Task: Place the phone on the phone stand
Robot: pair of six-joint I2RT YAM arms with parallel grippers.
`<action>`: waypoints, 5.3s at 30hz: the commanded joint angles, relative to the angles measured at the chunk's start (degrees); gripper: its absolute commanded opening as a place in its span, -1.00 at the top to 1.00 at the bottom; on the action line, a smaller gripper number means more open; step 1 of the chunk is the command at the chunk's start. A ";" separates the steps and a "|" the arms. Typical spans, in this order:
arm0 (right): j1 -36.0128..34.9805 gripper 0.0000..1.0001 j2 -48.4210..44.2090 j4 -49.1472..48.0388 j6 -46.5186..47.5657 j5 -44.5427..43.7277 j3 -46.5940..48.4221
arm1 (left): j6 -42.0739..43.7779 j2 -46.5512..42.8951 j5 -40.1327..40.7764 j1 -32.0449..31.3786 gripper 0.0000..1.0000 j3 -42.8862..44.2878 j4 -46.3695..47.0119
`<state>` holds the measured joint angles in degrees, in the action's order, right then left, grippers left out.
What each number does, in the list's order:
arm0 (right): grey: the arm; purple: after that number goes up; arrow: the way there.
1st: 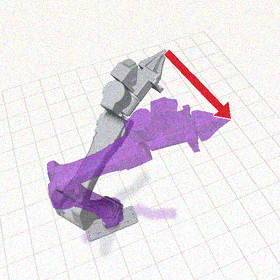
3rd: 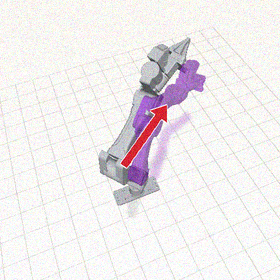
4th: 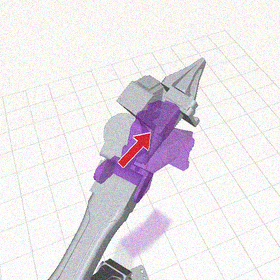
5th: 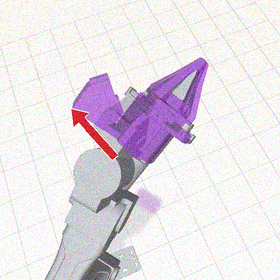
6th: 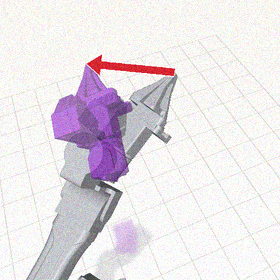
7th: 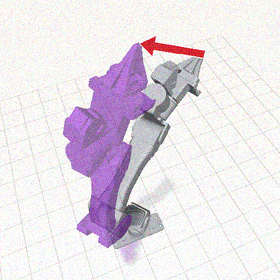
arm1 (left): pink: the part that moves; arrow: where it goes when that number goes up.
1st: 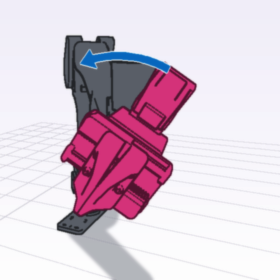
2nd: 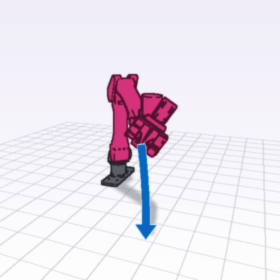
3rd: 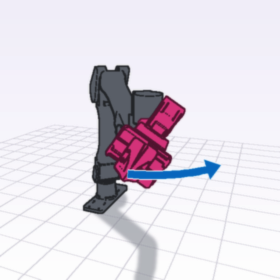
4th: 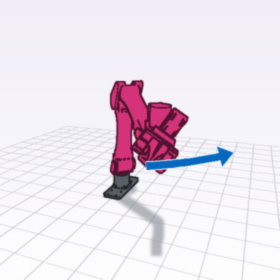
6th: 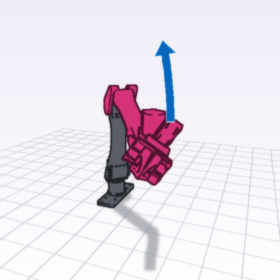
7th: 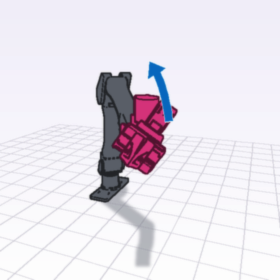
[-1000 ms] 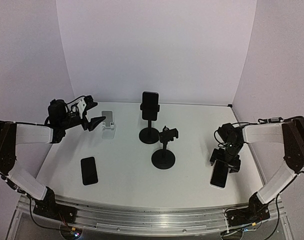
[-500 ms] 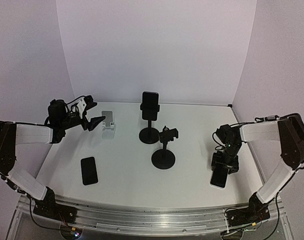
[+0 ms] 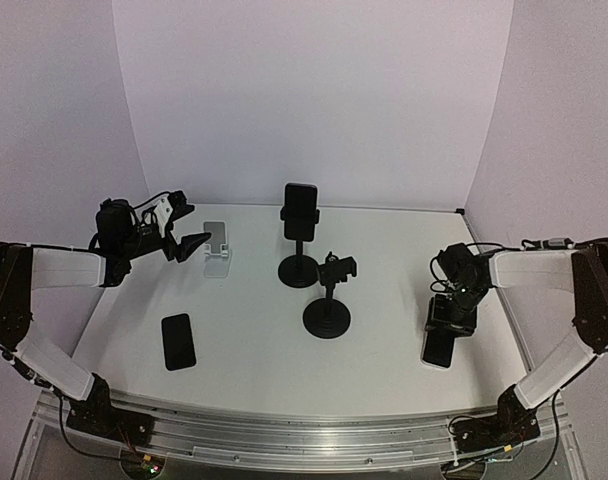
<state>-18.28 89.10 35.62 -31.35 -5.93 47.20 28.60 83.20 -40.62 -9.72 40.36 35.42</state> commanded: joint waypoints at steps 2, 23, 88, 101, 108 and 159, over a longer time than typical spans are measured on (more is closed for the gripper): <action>0.27 0.17 -7.98 -8.02 0.89 -1.87 -0.75 | -0.93 -1.52 -1.87 -0.25 -0.64 0.42 -0.25; -11.64 0.37 -12.59 -20.81 3.98 -18.79 33.88 | -17.60 -0.76 -2.63 -9.14 -0.60 21.31 -19.68; -23.46 -0.91 3.55 -48.19 28.44 31.56 44.87 | -48.37 2.98 -19.95 -18.05 1.00 24.20 13.58; -23.36 -0.15 12.00 -49.06 25.16 44.24 52.78 | -51.43 3.99 -19.00 -19.56 1.00 24.08 18.04; -23.35 0.79 14.80 -50.60 22.33 47.55 54.34 | -51.65 4.17 -19.27 -19.73 1.00 24.34 17.45; -27.14 1.00 5.46 -39.23 42.00 37.27 45.46 | -40.59 7.25 -30.28 -23.77 1.00 34.00 -8.06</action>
<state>-45.10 96.77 2.99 8.54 31.93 91.29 -5.38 92.90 -70.10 -31.82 74.26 21.83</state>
